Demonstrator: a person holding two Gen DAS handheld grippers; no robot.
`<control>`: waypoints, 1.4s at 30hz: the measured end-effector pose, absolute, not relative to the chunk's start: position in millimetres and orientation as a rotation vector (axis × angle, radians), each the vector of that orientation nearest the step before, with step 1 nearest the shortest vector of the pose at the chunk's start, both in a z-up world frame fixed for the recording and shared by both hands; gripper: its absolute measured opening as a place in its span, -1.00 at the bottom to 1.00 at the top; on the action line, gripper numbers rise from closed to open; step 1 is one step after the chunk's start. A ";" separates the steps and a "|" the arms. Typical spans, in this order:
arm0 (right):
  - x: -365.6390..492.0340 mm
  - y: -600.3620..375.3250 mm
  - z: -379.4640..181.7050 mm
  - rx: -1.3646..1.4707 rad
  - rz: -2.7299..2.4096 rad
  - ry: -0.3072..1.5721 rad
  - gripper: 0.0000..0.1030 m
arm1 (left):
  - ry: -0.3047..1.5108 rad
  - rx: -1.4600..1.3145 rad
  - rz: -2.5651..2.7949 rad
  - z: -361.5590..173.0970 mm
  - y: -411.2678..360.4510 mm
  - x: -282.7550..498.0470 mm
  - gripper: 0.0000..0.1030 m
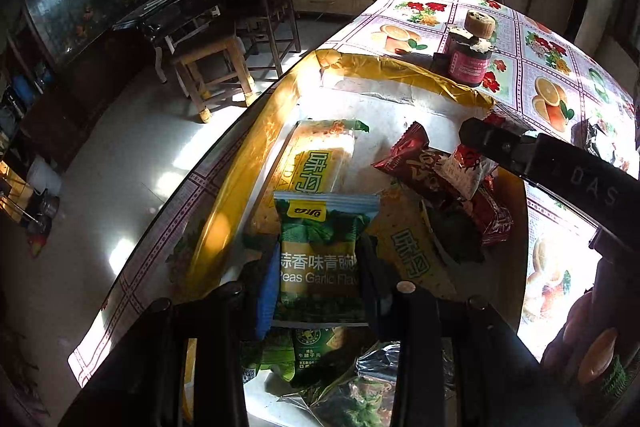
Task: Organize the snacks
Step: 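Release the green pack into tray with left tool while right tool releases wrapper, then grasp another green peas pack with left tool while right tool grasps silver bag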
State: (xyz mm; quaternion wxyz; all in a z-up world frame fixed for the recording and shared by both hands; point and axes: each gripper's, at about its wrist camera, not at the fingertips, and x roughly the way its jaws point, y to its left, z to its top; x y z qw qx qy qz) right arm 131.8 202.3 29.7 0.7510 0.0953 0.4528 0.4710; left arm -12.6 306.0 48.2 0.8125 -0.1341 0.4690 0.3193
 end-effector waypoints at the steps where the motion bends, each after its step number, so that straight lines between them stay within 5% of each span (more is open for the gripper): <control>1: 132.0 202.9 29.3 0.208 1.031 0.991 -0.51 | 1.002 -0.286 0.682 48.1 306.0 -12.5 -0.32; 10: 132.9 205.5 29.6 0.186 1.022 0.996 -0.50 | 1.010 -0.276 0.686 46.8 305.7 -10.5 -0.26; 13: 134.6 206.0 28.9 0.180 1.012 1.011 -0.37 | 0.998 -0.273 0.680 50.9 303.5 -12.3 -0.19; 17: 133.9 203.1 32.3 0.185 1.009 1.008 0.08 | 0.963 -0.270 0.678 62.1 299.6 -18.0 0.11; 23: 123.1 196.0 43.8 0.144 0.997 0.990 0.38 | 0.935 -0.268 0.684 75.0 295.6 -26.2 0.17; 42: 123.3 59.2 56.9 0.236 0.822 0.899 0.47 | 0.930 -0.258 0.596 93.1 250.9 -8.4 0.25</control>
